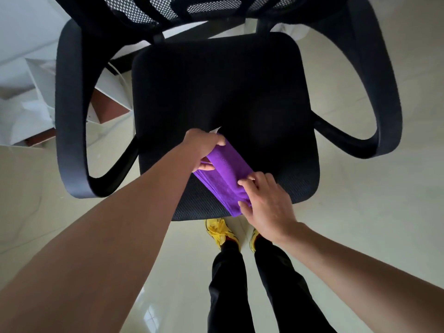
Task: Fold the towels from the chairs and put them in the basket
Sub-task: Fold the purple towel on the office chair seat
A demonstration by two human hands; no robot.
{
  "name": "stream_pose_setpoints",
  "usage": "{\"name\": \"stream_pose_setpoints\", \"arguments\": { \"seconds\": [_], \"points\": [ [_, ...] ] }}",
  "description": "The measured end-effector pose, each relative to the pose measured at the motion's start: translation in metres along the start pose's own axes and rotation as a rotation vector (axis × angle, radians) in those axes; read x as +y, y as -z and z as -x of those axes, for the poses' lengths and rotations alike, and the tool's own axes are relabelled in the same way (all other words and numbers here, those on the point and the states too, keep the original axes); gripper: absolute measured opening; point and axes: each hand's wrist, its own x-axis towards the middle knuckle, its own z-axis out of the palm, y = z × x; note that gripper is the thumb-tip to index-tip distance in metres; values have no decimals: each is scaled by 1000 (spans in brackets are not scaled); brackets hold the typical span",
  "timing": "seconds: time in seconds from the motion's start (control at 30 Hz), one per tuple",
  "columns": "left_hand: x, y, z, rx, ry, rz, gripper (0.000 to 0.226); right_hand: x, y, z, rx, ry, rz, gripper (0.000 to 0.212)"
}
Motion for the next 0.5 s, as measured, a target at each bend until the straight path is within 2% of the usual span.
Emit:
{"name": "stream_pose_setpoints", "arguments": {
  "seconds": [0.07, 0.2, 0.33, 0.37, 0.43, 0.5],
  "points": [
    [-3, -2, 0, 5, -27, 8, 32, -1, -4, 12, 16, 18, -83, 40],
    [-18, 11, -6, 11, -99, 81, 51, -7, -7, 18, 25, 53, -219, 32],
    [-38, 21, -9, 111, -240, -24, 57, -23, -15, 10, -79, 11, -306, 25],
    [-42, 22, -8, 156, -326, -115, 56, -24, -18, 8, -110, -1, -317, 23],
    [-51, 22, -6, 289, -548, -439, 53, -26, -21, 2, -166, -39, -355, 19],
    [-57, 23, -7, 447, -758, -734, 41, -28, -25, -1, -192, -75, -382, 15]
  ]
}}
